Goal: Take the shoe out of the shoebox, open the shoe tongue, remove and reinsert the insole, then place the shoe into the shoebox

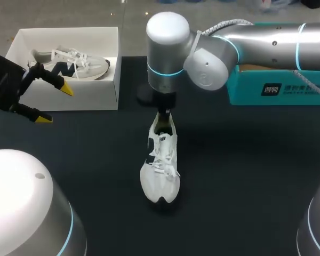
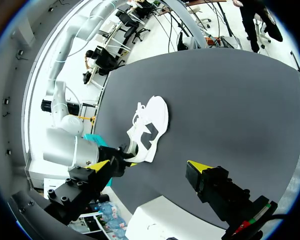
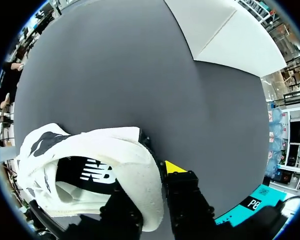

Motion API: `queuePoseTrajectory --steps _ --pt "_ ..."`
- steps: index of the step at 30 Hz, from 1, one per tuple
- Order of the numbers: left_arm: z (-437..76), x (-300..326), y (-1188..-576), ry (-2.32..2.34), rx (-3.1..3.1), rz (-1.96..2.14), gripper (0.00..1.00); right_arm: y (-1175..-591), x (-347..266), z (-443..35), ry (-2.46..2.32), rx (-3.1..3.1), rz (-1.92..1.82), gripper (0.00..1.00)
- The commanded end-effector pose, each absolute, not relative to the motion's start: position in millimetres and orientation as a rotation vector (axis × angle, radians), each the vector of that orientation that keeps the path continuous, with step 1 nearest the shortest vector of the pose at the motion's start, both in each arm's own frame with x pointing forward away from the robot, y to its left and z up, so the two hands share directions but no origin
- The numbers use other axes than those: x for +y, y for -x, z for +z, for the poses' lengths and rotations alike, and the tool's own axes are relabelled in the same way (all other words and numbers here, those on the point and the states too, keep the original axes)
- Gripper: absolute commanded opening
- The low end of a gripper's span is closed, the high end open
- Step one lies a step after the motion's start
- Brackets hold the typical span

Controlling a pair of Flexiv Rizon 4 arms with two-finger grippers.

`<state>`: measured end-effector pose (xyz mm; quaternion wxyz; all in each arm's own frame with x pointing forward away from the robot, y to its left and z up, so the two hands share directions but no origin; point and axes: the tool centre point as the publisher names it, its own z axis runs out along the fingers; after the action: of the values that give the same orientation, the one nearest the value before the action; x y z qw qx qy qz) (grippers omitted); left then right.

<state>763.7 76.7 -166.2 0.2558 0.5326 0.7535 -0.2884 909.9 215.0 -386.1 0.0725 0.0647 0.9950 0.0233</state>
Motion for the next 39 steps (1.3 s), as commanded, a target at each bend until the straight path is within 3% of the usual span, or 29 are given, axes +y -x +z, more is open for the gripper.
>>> queuePoseTrajectory --steps 1,18,39 --pt "-166.1 76.4 -763.6 -1.447 2.049 -0.779 1.0 -897.1 201.3 -347.6 -0.17 2.969 0.093 0.0" --pt "-166.1 76.4 -763.6 -1.447 2.049 -0.779 1.0 -923.0 180.2 -179.7 -0.101 3.021 0.15 0.0" --pt "-166.1 76.4 -763.6 -1.447 2.049 -0.779 1.0 -922.8 170.8 -119.8 -0.138 2.945 0.065 0.0"
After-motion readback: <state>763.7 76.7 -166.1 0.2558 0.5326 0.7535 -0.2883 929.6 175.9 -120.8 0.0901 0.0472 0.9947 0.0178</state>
